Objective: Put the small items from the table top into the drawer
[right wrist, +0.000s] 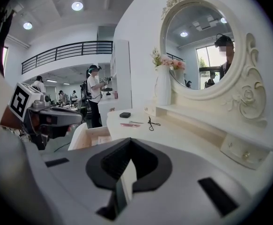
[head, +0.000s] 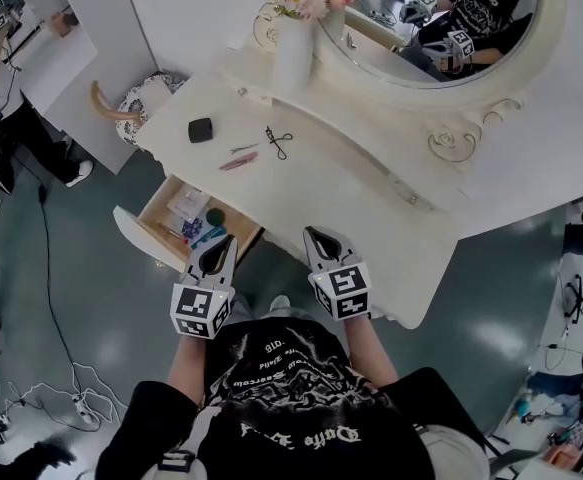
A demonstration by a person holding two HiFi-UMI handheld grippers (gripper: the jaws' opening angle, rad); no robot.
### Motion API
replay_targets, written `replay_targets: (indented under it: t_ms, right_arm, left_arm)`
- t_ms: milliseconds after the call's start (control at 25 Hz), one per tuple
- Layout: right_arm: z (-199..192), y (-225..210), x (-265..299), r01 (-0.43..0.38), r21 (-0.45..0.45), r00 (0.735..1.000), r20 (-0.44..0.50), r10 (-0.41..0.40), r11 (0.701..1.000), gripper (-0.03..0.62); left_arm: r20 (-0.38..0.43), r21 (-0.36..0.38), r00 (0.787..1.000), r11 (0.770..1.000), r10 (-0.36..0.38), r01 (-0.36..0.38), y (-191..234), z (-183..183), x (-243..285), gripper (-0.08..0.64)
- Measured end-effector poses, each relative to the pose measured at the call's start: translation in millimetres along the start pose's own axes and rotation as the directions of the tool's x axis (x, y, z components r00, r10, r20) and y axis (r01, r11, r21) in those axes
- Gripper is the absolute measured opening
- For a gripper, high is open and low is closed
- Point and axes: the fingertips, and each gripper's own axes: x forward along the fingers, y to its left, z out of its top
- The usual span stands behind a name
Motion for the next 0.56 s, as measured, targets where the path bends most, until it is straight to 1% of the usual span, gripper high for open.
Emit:
replay_targets:
  t_ms: [360, 560]
  right_arm:
    - [2.6, -4.3, -6.4, -0.005, -0.044, 1.000, 0.029, 0.007, 0.999, 0.009]
    - [2.3, -7.0, -7.2, 0.007, -0.046, 0.999, 0.033, -0.005, 0.999, 0.009]
  left_arm:
    - [0.001, 0.017, 1.000, 1.000, 0.016, -0.016, -8.7, -1.3, -1.7, 0.017]
    - [-0.002, 0.027, 1.000, 1.000, 0.011, -0.011, -10.8, -0.6, -0.7, 0.017]
